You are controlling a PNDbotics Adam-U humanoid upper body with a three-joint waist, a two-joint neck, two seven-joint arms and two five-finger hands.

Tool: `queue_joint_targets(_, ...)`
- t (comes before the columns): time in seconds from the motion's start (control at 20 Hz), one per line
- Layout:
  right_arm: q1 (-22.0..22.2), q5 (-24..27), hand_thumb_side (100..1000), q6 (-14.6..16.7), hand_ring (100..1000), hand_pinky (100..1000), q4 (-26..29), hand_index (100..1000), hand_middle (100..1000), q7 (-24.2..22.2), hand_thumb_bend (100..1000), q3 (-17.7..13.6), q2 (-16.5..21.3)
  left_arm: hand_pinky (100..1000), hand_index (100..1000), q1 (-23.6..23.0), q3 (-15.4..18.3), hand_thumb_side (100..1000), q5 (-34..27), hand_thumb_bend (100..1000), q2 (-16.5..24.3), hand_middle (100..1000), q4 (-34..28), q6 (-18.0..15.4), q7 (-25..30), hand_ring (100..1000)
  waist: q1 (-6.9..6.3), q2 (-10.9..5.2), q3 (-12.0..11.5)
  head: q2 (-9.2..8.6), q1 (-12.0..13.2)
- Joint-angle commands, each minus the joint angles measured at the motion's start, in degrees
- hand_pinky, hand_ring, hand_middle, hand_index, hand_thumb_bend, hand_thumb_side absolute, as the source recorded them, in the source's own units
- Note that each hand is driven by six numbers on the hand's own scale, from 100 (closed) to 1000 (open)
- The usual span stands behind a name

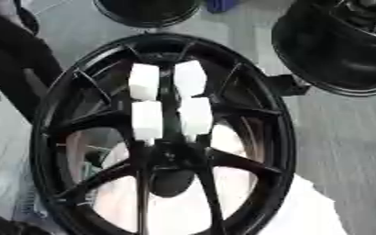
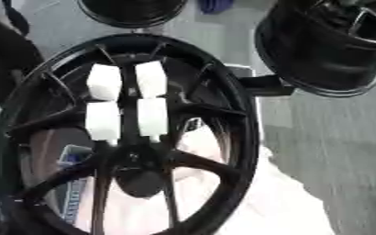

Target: Pull the pin out of the wheel hub.

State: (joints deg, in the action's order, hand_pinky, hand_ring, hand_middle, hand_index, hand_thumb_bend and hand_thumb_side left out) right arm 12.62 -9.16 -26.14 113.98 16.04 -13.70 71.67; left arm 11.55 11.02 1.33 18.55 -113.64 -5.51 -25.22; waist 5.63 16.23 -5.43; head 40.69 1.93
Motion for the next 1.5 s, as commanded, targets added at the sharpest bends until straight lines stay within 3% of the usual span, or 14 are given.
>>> queue_joint_targets(0.05,-3.2,2.0,199,-0.2,783,950,0.6,820,718,-1.5,100,1.0,5.2,797,780,0.3,0.5,309,0.4,191,1.3,676,-0.9,-0.1,-0.3,600,-0.11,-1.16,-0.4,-0.66,-0.9)
queue_joint_targets(0.3,-12.6,4.8,198,-0.5,779,946,0.4,817,715,-4.9,100,4.7,9.3,797,780,0.4,0.3,309,0.3,191,1.5,676,-0.9,-0.1,-0.2,599,0.12,-1.27,-2.1,-0.64,-2.8)
queue_joint_targets(0.55,-20.6,7.4,198,1.2,769,928,-0.5,811,707,-8.1,100,8.5,10.4,797,781,1.0,0.0,306,0.1,195,1.6,676,-0.9,-0.3,0.2,600,0.58,-1.3,-4.4,-1.37,-5.1)
queue_joint_targets(1.05,-32.2,6.5,198,2.2,771,920,0.6,811,710,-14.5,100,13.8,7.7,798,786,2.1,-0.5,310,-0.9,196,1.0,677,-0.9,-0.3,0.8,601,1.66,-1.32,-9.0,-2.45,-9.2)
queue_joint_targets(1.5,-41.9,3.7,198,2.3,771,915,-0.9,809,711,-21.2,100,21.2,2.9,798,787,2.6,-0.6,310,-1.3,196,0.7,677,-0.9,-0.4,0.9,601,2.05,-1.53,-12.2,-2.72,-14.0)
